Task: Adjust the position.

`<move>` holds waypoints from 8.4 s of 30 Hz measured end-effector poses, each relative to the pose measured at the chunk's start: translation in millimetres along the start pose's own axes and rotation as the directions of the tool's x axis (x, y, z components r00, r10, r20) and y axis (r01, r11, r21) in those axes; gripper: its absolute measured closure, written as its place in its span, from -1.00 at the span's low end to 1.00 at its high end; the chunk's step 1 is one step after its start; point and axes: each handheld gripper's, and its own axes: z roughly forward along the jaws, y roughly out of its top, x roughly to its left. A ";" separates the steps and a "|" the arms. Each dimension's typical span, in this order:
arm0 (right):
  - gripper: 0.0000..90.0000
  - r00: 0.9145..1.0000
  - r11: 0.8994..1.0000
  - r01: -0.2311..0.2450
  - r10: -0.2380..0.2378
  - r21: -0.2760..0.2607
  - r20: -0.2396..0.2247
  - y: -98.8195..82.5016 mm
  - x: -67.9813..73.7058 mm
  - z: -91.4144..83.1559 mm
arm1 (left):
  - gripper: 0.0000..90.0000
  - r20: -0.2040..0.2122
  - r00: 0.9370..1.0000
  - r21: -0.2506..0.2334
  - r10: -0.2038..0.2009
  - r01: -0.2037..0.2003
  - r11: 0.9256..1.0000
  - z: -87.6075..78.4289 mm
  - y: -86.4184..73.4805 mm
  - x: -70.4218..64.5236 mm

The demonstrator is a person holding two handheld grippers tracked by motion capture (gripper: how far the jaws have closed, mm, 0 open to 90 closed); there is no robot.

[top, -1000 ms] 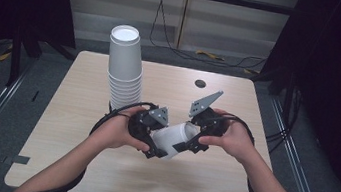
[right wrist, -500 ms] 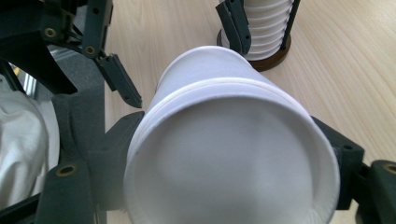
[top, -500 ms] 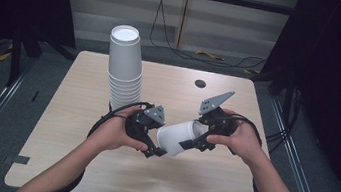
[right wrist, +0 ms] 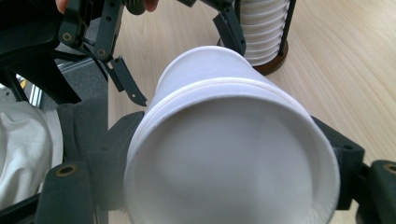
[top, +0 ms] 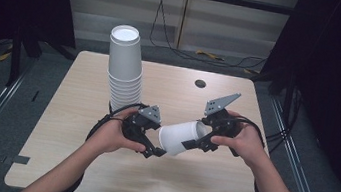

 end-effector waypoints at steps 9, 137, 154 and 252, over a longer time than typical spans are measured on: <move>-0.50 1.000 1.000 0.004 -0.005 -0.010 -0.014 2.9 0.5 -1.4 | -0.94 0.002 1.000 0.010 0.002 -0.002 1.000 7.3 -1.7 2.0; -0.65 0.964 0.846 0.241 -0.264 0.475 -0.020 33.3 24.0 30.4 | -0.70 0.025 0.998 0.325 0.064 -0.068 0.943 20.8 16.2 -8.7; -0.43 0.968 0.855 0.238 -0.250 0.461 -0.037 27.8 21.2 39.0 | -0.69 0.019 0.996 0.330 0.083 -0.085 0.940 19.6 17.7 -10.0; -0.44 0.989 0.981 0.151 -0.149 0.125 -0.027 -15.5 4.5 17.9 | -1.00 0.066 0.997 -0.103 0.042 -0.035 0.994 3.9 1.2 3.2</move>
